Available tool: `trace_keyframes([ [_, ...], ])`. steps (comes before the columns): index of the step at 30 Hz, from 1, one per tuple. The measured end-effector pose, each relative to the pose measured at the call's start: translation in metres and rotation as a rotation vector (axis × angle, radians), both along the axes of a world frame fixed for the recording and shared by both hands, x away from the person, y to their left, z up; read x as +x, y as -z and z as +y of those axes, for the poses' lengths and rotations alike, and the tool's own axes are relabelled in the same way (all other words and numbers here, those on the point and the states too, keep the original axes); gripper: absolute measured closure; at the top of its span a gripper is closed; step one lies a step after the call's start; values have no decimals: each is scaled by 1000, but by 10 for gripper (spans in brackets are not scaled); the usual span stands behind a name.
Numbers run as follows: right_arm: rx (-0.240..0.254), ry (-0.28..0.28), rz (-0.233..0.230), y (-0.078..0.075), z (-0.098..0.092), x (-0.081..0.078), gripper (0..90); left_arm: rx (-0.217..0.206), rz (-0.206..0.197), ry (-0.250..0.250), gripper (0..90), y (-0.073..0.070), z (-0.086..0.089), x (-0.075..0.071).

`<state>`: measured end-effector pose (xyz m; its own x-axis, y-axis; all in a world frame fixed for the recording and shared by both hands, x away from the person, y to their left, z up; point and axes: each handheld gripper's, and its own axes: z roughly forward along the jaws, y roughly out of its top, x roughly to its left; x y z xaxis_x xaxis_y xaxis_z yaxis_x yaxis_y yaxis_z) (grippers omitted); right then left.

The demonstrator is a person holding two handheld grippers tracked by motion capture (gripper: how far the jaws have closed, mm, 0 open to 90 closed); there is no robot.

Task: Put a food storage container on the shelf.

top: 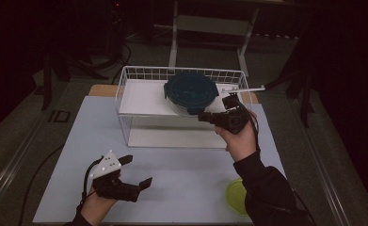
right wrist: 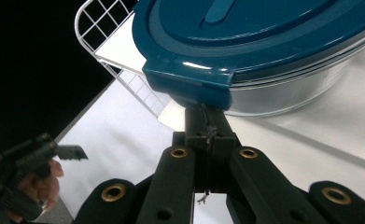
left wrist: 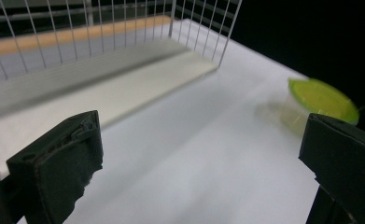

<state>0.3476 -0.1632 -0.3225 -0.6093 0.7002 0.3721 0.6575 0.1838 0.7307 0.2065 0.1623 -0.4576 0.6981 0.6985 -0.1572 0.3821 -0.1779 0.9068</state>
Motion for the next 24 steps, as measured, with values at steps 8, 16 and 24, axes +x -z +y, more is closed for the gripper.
trace_keyframes([
  [8, 11, 8, 9, -1, 5, 10, 900, -5, -6, -34, 0, 18, 2, 0],
  [16, 29, 21, 12, 1, 13, 21, 900, -4, -57, 2, 0, 20, 2, -2],
  [24, 44, 23, 14, 3, 17, 24, 900, -10, -55, -5, 0, 21, 5, -2],
])
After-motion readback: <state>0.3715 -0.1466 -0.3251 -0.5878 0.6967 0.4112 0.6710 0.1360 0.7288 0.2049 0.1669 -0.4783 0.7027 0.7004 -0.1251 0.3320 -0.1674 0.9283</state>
